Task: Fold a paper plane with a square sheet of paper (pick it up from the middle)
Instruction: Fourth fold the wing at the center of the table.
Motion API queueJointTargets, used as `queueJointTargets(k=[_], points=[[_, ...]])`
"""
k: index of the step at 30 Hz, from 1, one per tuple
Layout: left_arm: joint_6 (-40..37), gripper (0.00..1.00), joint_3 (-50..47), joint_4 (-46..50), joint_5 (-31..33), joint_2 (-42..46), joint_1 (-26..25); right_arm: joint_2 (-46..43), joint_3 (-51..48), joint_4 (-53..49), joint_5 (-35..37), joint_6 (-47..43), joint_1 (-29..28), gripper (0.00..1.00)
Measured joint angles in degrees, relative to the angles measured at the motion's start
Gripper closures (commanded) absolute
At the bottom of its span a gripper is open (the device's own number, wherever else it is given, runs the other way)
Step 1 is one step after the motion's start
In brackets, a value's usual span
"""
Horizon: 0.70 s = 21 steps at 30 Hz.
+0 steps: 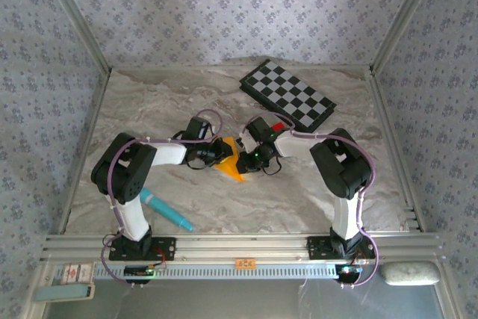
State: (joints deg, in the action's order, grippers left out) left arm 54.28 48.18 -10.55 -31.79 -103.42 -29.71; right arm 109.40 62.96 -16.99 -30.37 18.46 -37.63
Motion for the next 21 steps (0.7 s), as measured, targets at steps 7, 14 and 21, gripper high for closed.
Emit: queueJointTargets(k=[7,14,21], points=[[0.3,0.88,0.0,0.0,0.7,0.0,0.0,0.1,0.1,-0.2,-0.1,0.0,0.0,0.88],[1.1,0.89,-0.4,-0.1,1.6,0.0,0.1,0.2,0.3,-0.5,-0.1,0.0,0.1,0.87],[1.9,0.90,-0.8,-0.2,2.5,-0.2,0.1,0.4,0.6,-0.8,-0.3,0.0,0.1,0.86]])
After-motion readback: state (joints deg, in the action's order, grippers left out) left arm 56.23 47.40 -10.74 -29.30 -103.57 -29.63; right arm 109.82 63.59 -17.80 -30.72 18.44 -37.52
